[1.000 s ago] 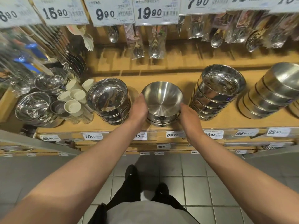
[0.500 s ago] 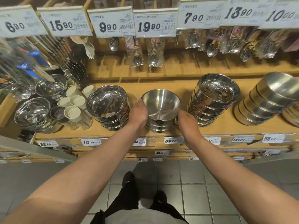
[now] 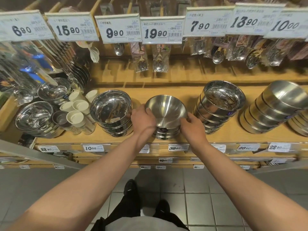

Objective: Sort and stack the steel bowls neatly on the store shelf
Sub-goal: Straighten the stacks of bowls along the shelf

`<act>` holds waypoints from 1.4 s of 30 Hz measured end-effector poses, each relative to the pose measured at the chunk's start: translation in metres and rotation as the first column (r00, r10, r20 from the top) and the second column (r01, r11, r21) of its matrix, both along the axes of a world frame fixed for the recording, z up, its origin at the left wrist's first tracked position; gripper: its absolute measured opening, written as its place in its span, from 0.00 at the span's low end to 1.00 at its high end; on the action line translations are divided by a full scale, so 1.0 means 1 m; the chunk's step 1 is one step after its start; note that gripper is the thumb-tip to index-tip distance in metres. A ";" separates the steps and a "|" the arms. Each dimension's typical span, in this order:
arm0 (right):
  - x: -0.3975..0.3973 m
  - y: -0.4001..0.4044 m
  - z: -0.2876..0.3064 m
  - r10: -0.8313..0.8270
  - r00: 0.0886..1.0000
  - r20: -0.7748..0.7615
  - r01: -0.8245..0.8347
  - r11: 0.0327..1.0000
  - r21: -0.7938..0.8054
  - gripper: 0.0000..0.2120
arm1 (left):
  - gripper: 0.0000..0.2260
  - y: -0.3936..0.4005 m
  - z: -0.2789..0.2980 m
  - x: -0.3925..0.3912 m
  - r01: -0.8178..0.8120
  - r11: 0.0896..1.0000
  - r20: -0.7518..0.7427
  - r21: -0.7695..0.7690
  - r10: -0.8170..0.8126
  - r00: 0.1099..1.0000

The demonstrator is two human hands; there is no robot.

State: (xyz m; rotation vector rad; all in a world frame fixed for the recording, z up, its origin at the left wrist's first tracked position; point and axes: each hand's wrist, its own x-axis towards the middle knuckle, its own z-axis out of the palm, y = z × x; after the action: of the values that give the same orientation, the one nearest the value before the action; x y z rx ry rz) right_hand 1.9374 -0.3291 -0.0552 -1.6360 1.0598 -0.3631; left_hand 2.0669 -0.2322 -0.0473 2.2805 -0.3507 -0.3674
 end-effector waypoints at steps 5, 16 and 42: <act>0.006 0.004 0.002 -0.036 0.999 -0.005 0.036 0.999 -0.014 0.15 | 0.16 -0.003 0.007 -0.001 0.017 0.992 -0.019 0.123 -0.014 1.000; 0.003 0.007 0.002 -0.044 0.999 0.007 0.045 0.999 -0.008 0.19 | 0.15 0.010 0.004 -0.005 0.047 0.997 -0.039 0.055 -0.045 0.998; 0.021 0.001 -0.017 -0.205 0.957 0.205 0.073 0.854 0.515 0.16 | 0.15 0.009 -0.010 0.000 -0.222 0.886 -0.678 -0.407 -0.131 0.723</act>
State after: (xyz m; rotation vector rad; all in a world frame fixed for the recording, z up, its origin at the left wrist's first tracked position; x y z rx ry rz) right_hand 1.9589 -0.3282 -0.0718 -1.0164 0.9785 -0.3441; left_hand 2.0664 -0.2231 -0.0573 1.5237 0.0229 -0.9670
